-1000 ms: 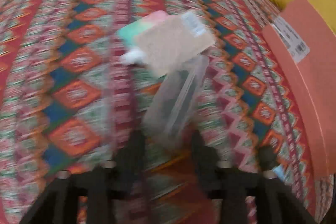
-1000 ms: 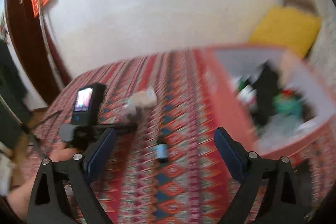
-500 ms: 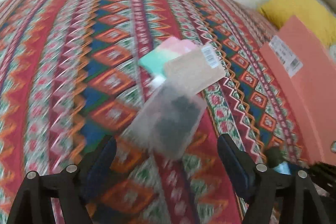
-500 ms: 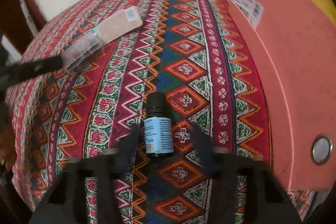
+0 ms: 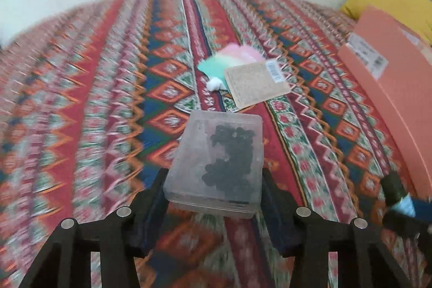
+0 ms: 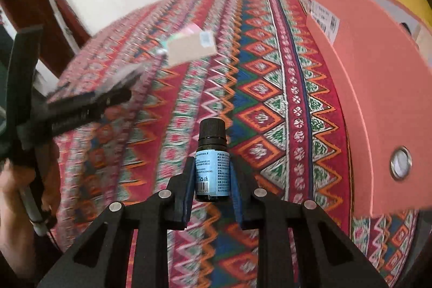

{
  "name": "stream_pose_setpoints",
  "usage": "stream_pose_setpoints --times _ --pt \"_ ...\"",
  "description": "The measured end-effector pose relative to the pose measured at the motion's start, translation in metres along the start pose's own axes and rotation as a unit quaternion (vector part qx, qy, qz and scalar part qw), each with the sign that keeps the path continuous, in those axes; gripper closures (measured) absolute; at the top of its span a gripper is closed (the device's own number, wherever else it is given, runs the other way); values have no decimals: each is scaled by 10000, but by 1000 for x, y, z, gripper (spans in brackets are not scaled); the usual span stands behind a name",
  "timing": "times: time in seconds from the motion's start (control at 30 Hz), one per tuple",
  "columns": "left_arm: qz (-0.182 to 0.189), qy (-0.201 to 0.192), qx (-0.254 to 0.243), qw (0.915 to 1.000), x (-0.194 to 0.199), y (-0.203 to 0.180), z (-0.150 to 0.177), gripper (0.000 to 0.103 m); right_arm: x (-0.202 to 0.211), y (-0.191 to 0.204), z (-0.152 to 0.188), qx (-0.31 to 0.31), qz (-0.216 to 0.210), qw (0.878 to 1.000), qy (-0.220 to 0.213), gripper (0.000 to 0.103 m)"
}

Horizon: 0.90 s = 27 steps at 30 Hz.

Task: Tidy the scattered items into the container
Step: 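Grasp the clear box of black beads with the left gripper while the right grasps the small blue bottle, then carry bead box and blue bottle over the pink box and open both grippers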

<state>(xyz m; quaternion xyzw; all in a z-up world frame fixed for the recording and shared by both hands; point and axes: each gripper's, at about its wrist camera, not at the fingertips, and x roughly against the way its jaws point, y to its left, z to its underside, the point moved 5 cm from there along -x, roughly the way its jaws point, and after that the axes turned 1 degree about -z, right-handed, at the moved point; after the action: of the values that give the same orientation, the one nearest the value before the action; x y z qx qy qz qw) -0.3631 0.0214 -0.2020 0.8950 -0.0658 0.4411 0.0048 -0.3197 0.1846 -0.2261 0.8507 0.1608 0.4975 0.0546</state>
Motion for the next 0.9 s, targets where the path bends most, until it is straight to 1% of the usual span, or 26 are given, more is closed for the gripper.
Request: stream_pose_setpoints --times 0.07,0.13,0.27,0.33,0.47,0.63,0.73,0.9 --pt "-128 -250 -140 9995 33 -3 7 49 19 15 4 89 -98 9997 -218 77" --pt "-207 -444 -224 9985 57 -7 9 49 40 26 11 178 -120 9989 -412 77" --pt "-222 -757 -301 9964 106 -13 16 49 79 39 22 173 -244 9970 -712 78" --pt "-173 -900 -350 9952 127 -17 19 49 98 44 28 179 -275 9958 -856 77" --pt "71 -1186 -497 9917 165 -37 20 49 147 46 35 221 -207 9920 -1229 77" --pt "539 -1512 -713 9845 206 -74 6 49 211 41 37 213 -34 9834 -1802 77" --pt "786 -1735 -891 9776 228 -100 -9 49 248 32 37 158 94 9763 -2157 77" --pt "1249 -2062 -1222 9628 259 -155 -38 49 305 11 39 67 405 9634 -2648 77"
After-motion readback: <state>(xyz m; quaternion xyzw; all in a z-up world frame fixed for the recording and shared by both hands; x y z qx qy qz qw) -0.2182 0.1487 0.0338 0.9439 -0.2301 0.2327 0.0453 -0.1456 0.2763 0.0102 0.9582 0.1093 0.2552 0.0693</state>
